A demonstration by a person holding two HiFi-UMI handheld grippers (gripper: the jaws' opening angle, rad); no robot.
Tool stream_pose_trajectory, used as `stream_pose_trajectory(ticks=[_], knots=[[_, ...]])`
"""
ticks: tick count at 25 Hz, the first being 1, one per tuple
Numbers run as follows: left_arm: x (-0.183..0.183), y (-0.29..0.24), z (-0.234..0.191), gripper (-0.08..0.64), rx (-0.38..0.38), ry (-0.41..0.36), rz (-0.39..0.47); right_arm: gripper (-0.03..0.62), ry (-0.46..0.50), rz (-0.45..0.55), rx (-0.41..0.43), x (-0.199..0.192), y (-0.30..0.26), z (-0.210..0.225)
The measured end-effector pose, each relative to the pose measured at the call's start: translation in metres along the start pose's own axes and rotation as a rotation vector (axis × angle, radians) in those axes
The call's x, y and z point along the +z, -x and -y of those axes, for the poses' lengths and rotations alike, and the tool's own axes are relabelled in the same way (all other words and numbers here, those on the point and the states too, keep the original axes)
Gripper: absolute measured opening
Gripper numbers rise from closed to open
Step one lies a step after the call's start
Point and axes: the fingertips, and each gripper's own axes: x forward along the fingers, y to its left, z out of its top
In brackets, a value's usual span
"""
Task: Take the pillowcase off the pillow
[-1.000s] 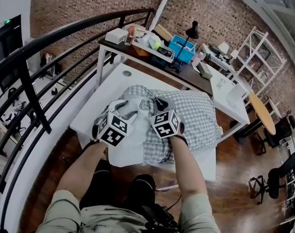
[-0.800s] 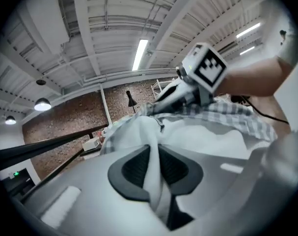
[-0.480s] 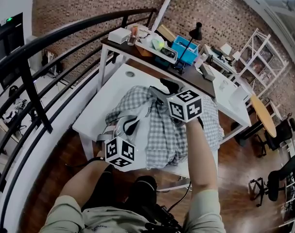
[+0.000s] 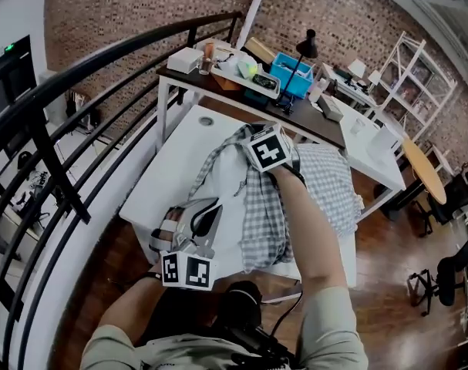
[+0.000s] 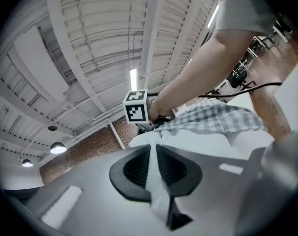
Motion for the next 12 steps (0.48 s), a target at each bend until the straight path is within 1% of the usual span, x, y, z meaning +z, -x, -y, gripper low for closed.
stream_pose_trajectory(ticks=[3,4,6,8,10,12], knots=[[0.014,0.015,-0.001,0.029,0.011,0.034,0.050,0.008,0.035,-0.074,-0.134,-0.024,-0.005,0.029],[0.015,0.018,-0.003,0.028,0.013,0.063,0.059,0.008,0.038,-0.108,-0.166,-0.035,-0.006,0.038],[0.010,0.020,-0.019,0.028,0.013,0.148,0.072,0.008,0.028,-0.167,-0.214,-0.055,-0.005,0.055],[-0.007,0.013,-0.040,0.028,-0.009,0.214,0.059,0.008,-0.003,-0.203,-0.233,-0.070,-0.003,0.065],[-0.032,-0.004,-0.055,0.031,-0.037,0.290,0.000,0.009,-0.032,-0.211,-0.221,-0.080,-0.001,0.065],[-0.054,-0.024,-0.059,0.035,-0.071,0.370,-0.064,0.011,-0.035,-0.181,-0.189,-0.081,0.003,0.055]])
